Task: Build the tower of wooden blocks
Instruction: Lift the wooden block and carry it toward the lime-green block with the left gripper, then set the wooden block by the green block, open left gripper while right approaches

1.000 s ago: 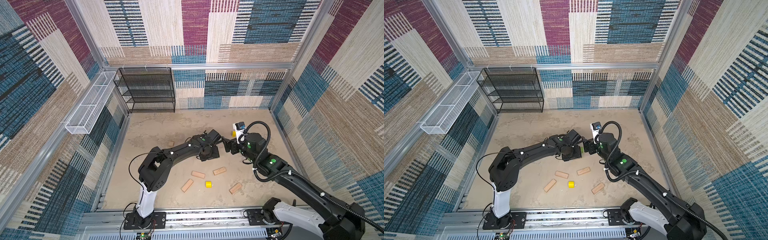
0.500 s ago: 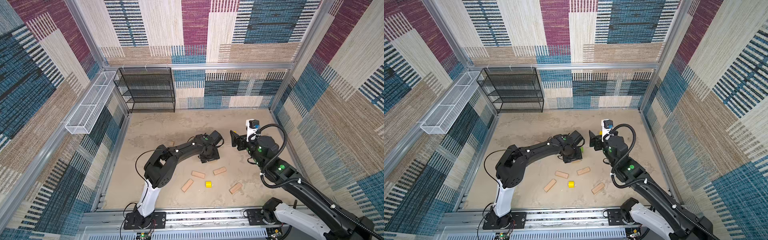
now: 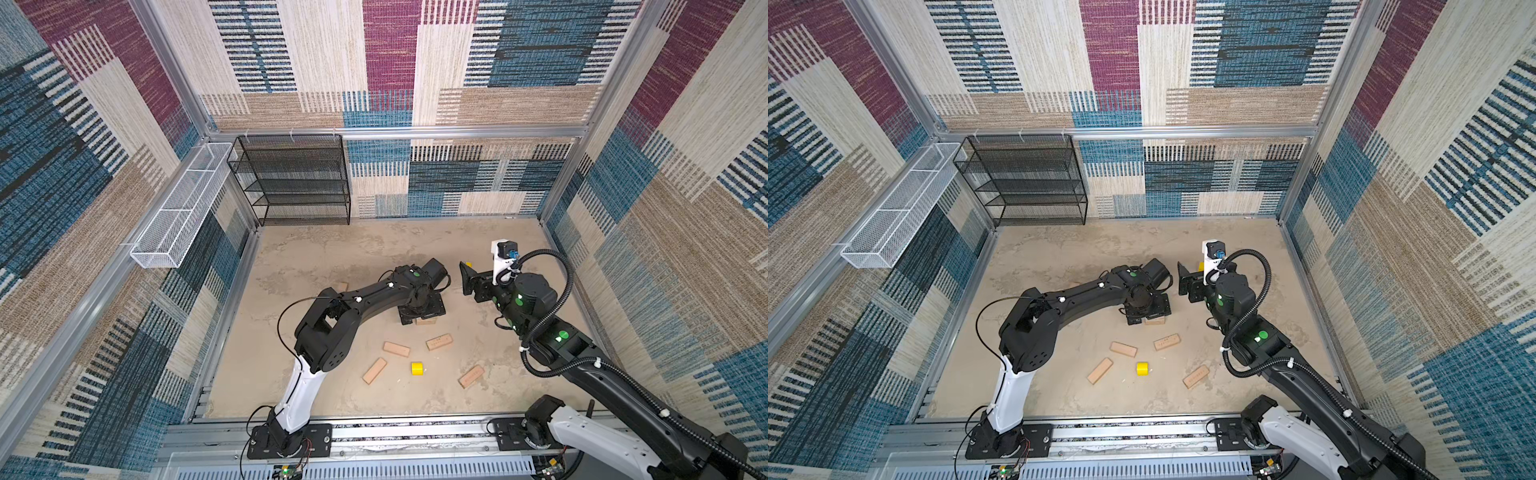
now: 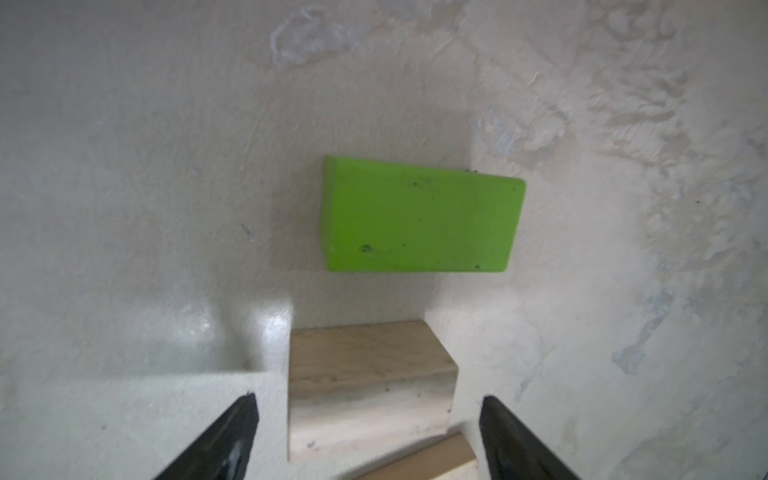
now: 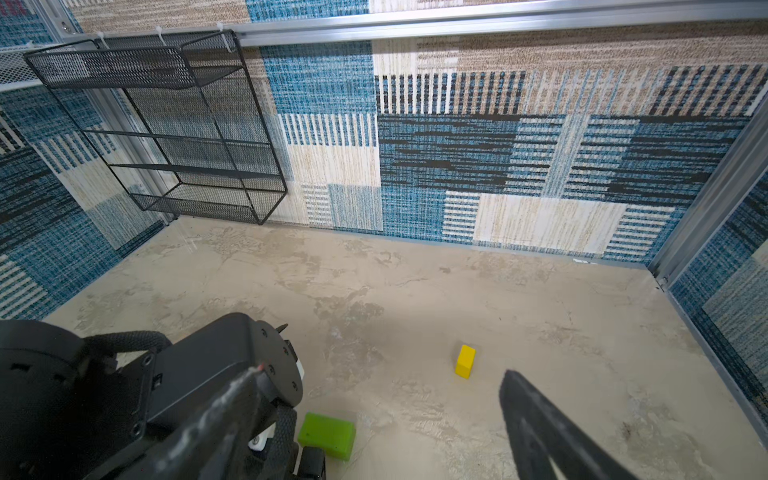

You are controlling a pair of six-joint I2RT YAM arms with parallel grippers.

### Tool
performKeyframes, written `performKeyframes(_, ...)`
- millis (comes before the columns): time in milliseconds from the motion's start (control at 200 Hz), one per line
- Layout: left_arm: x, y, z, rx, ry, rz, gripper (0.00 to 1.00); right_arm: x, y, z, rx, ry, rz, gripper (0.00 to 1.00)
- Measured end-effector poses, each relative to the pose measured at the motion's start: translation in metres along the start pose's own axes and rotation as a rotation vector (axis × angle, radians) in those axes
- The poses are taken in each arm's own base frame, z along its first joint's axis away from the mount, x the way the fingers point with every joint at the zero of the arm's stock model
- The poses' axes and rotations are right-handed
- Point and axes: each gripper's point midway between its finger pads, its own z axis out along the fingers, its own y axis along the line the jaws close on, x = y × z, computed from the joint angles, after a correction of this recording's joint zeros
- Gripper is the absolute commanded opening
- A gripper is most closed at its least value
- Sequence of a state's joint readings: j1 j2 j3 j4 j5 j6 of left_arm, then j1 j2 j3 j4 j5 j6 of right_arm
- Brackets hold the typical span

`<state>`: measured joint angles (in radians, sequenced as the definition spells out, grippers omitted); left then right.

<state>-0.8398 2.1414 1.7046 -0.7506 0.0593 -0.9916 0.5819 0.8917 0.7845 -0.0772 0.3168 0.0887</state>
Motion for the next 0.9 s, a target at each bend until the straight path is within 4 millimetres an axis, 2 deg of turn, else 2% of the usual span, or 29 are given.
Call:
performKeyframes(105, -0.001, -0.003, -0.006, 0.01, -0.007, 0.001, 0.9, -0.004, 0.002, 0.003, 0.0, 0.004, 0.011, 0.94)
performKeyframes(205, -0.003, -0.007, -0.026, 0.035, -0.026, 0.011, 0.9, -0.004, 0.003, 0.007, 0.002, 0.029, 0.03, 0.93)
performKeyframes(376, -0.017, -0.006, -0.082, 0.078, -0.144, 0.07, 0.9, -0.01, 0.005, 0.01, 0.011, 0.071, 0.093, 0.89)
performKeyframes(546, -0.04, 0.025, -0.14, 0.059, -0.315, 0.145, 0.9, -0.009, 0.009, 0.016, 0.012, 0.122, 0.167, 0.85)
performKeyframes(636, -0.048, 0.04, -0.165, 0.035, -0.393, 0.222, 0.89, 0.008, 0.014, 0.026, 0.011, 0.193, 0.191, 0.84)
performKeyframes(706, -0.044, 0.048, -0.178, 0.03, -0.418, 0.294, 0.9, 0.026, 0.021, 0.035, 0.007, 0.261, 0.205, 0.84)
performKeyframes(796, -0.035, 0.062, -0.186, 0.018, -0.429, 0.379, 0.89, 0.05, 0.036, 0.046, -0.005, 0.355, 0.209, 0.85)
performKeyframes(897, -0.02, 0.081, -0.187, 0.003, -0.43, 0.458, 0.88, 0.084, 0.066, 0.057, -0.037, 0.473, 0.187, 0.86)
